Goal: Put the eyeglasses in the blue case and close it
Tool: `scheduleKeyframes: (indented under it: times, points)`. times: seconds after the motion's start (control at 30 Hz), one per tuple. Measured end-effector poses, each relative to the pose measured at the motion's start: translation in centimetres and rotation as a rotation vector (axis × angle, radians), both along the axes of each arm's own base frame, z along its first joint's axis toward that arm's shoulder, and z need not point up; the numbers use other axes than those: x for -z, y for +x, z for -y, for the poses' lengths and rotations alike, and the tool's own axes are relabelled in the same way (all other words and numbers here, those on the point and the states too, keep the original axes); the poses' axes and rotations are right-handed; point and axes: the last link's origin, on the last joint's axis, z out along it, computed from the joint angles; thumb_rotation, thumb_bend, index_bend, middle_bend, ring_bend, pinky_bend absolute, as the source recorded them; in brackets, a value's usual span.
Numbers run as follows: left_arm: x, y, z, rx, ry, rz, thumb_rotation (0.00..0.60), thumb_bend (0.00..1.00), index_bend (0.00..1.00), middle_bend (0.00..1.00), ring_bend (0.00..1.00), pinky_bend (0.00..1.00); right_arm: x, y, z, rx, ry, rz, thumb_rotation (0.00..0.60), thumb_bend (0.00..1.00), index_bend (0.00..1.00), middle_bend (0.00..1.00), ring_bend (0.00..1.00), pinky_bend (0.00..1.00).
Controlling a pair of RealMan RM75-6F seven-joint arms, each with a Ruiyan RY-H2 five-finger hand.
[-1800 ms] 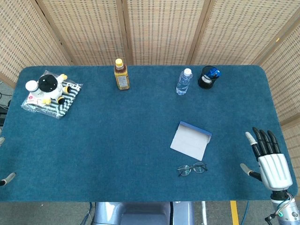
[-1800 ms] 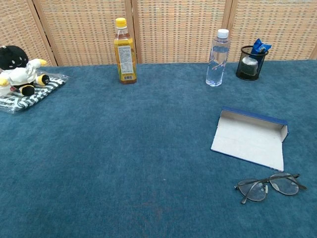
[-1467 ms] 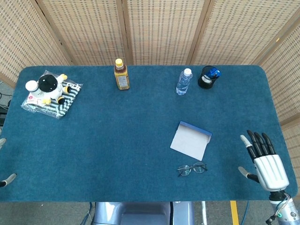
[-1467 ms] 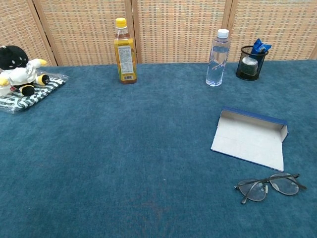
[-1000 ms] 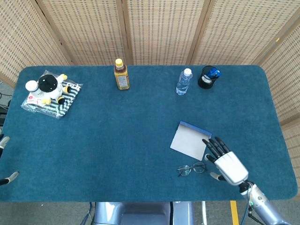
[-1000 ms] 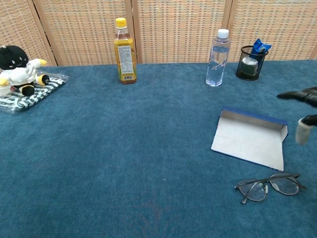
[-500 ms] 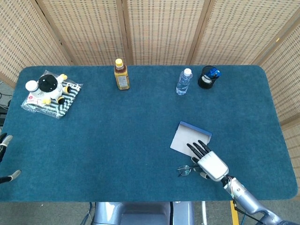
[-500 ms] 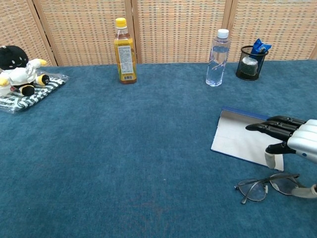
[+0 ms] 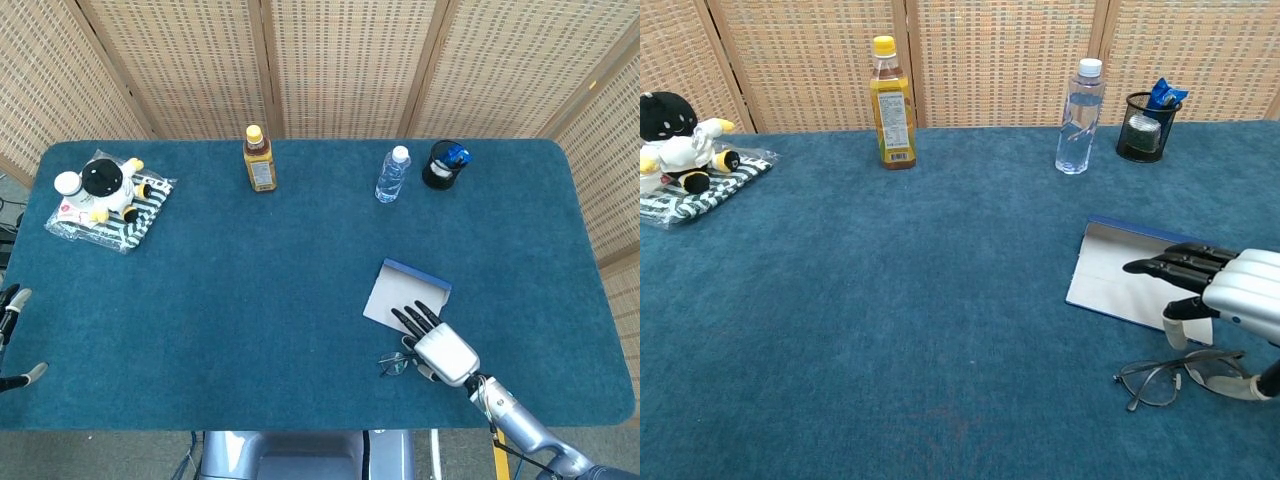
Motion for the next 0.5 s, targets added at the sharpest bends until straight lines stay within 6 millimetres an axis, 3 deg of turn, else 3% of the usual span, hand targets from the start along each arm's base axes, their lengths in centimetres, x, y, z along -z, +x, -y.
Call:
scheduleKeyframes:
  times: [0.33,0.5]
  points:
    - [0.0,0.0,0.0,0.001,0.001,0.001,0.6,0.0,0.0,0.0,0.0,0.0,0.6,0.1,0.1,0.004,0.015,-0.02,0.6,0.34,0.51,0.0,0.0,0.0]
    - [-0.1,0.0,0.0,-0.001,0.002,0.002,0.6,0.0,0.0,0.0,0.0,0.0,1.1,0.2,0.2,0.007,0.021,-0.029,0.6,0.39,0.55,0.0,0.0,0.0]
